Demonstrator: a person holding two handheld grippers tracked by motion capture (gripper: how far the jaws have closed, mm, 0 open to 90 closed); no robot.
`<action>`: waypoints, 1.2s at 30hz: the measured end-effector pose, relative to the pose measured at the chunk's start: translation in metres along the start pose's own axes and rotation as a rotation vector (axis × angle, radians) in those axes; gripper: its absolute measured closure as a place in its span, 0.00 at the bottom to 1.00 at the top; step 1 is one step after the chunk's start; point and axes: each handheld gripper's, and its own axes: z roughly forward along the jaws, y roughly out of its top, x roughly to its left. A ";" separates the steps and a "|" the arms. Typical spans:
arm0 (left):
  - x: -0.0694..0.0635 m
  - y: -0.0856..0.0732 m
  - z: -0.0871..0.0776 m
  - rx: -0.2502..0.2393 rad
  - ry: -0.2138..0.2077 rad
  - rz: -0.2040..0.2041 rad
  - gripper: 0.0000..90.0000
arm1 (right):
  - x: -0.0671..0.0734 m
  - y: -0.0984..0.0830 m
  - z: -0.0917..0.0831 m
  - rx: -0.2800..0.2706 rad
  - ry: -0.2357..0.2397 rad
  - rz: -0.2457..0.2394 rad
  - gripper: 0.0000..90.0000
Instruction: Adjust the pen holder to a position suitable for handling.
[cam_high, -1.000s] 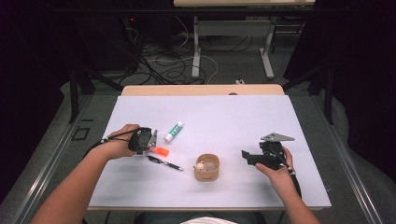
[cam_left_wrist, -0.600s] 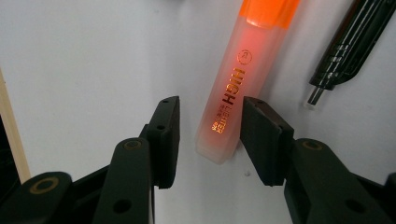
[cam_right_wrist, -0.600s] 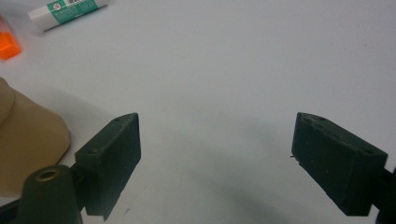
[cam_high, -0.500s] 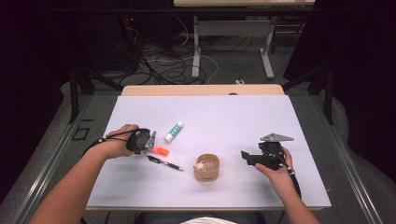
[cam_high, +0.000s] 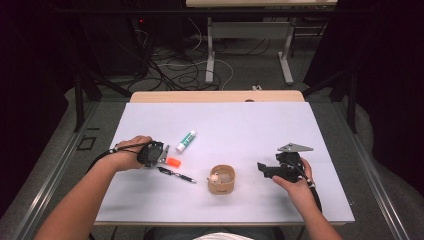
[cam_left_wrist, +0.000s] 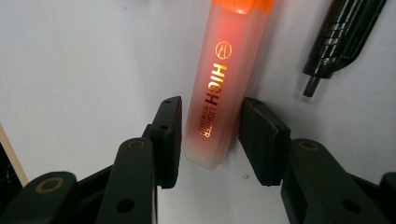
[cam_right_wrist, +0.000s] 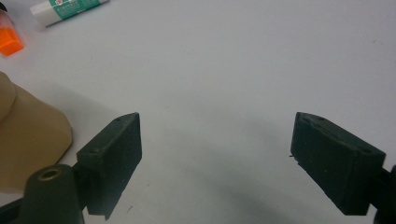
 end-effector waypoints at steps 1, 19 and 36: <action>0.000 0.000 0.000 0.000 0.002 -0.001 0.66 | 0.001 0.000 0.000 0.000 0.003 0.007 0.18; 0.005 0.001 0.002 -0.004 -0.039 0.023 0.68 | 0.004 0.000 0.002 0.013 0.023 -0.011 0.20; 0.003 -0.003 0.002 -0.032 -0.034 0.061 0.73 | 0.004 0.000 0.003 0.016 0.021 -0.017 0.20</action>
